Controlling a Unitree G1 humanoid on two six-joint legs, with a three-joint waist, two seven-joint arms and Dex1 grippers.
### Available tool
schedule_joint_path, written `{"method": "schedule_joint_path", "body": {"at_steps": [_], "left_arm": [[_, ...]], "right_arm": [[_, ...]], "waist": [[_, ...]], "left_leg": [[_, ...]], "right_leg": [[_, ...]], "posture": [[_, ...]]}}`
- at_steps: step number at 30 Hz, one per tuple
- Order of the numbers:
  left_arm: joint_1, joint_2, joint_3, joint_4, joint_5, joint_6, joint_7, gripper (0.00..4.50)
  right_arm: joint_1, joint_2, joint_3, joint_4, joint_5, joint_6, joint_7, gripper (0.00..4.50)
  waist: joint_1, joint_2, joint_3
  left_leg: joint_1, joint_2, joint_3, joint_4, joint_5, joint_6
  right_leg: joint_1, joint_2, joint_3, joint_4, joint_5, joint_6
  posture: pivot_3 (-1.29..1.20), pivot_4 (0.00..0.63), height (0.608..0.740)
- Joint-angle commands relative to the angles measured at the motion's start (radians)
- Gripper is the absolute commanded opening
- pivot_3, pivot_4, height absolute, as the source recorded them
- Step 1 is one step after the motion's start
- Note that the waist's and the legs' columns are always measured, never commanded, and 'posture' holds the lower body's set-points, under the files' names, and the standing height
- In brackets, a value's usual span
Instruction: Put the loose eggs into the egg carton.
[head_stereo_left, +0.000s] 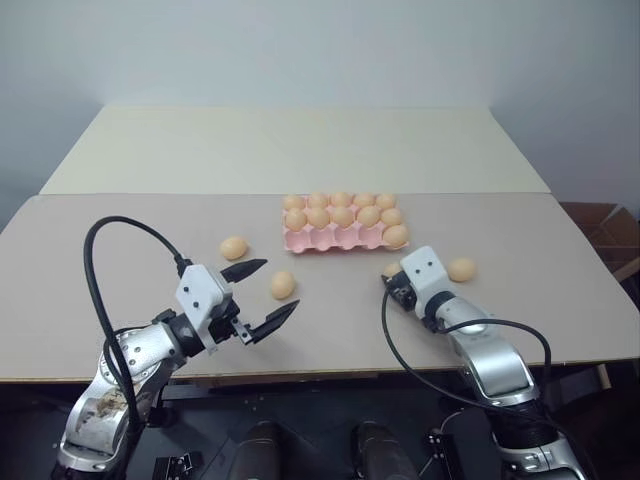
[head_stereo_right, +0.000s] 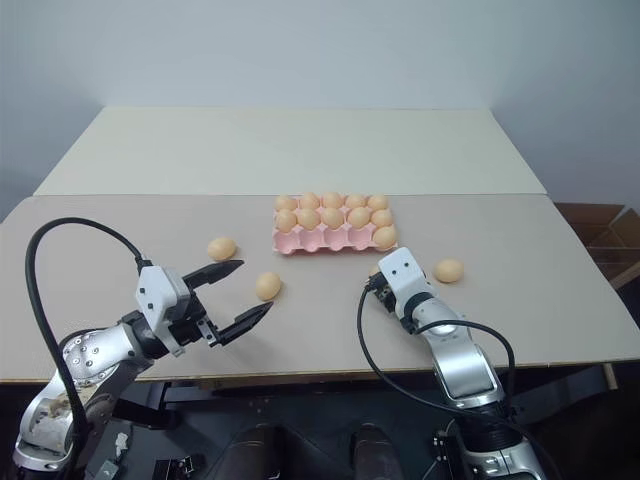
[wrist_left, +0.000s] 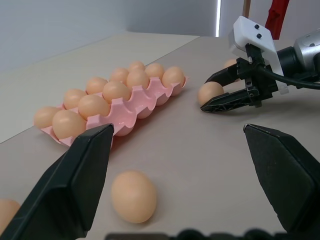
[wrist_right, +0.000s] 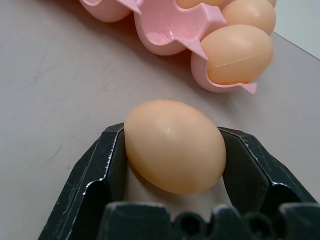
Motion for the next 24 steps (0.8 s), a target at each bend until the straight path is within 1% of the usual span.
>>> {"method": "schedule_joint_path", "body": {"at_steps": [1,4,7,9,12,16,19,24], "left_arm": [[-0.009,-0.010,0.008,-0.019,0.001,-0.017,0.011,4.50],[-0.013,-0.020,0.017,-0.024,-0.007,-0.007,0.023,4.50],[-0.016,-0.020,0.024,-0.025,-0.013,-0.002,0.024,4.50],[-0.017,-0.019,0.029,-0.024,-0.015,-0.002,0.023,4.50],[-0.022,-0.026,0.036,-0.025,-0.024,0.003,0.031,4.50],[-0.026,-0.028,0.038,-0.028,-0.027,0.007,0.039,4.50],[-0.022,-0.025,0.038,-0.036,-0.029,0.009,0.043,4.50],[-0.017,-0.025,0.041,-0.044,-0.028,0.013,0.054,4.50]], "right_arm": [[-0.025,0.005,-0.044,-0.110,0.017,0.006,0.006,2.60],[-0.057,0.035,-0.062,-0.164,0.048,0.047,0.000,2.60],[-0.134,0.083,-0.065,-0.148,0.062,0.072,-0.019,2.60],[-0.192,0.114,-0.060,-0.099,0.060,0.071,-0.033,2.58],[-0.289,0.162,-0.051,0.034,0.041,0.041,-0.062,2.58],[-0.359,0.196,-0.042,0.193,0.018,-0.024,-0.090,2.58],[-0.386,0.208,-0.038,0.279,-0.003,-0.067,-0.111,2.58],[-0.390,0.208,-0.044,0.309,-0.011,-0.081,-0.114,2.58]], "waist": [[-0.001,0.000,0.000],[-0.003,0.000,0.000],[-0.004,0.000,0.000],[-0.004,0.000,0.000],[-0.004,0.000,0.000],[0.000,0.000,0.000],[-0.001,0.000,0.000],[-0.004,0.000,0.000]], "left_leg": [[0.000,0.000,0.000,0.000,0.000,0.000],[0.000,0.000,0.000,0.000,0.000,0.000],[0.000,0.000,0.000,0.000,0.000,0.000],[0.000,0.000,0.000,0.000,0.000,0.000],[0.000,0.000,0.000,0.000,0.000,0.000],[0.000,0.000,0.000,0.000,0.000,0.000],[-0.001,0.000,0.000,0.000,0.000,0.000],[-0.001,0.000,0.000,-0.001,0.000,0.000]], "right_leg": [[0.000,0.000,0.000,0.000,0.000,0.000],[0.000,0.000,0.000,0.000,0.000,0.000],[0.000,0.001,0.000,0.001,0.000,0.000],[0.000,0.001,0.000,0.001,0.000,0.000],[0.000,0.001,0.000,0.001,0.000,0.000],[0.000,0.000,0.000,0.001,0.000,0.000],[-0.001,0.000,0.000,0.001,0.000,0.000],[-0.001,0.000,0.000,0.001,0.000,0.000]], "posture": [[0.00,0.150,0.740],[0.00,0.150,0.740],[0.00,0.150,0.740],[0.00,0.150,0.740],[0.00,0.150,0.740],[0.00,0.150,0.740],[0.00,0.150,0.740],[0.00,0.150,0.740]]}}
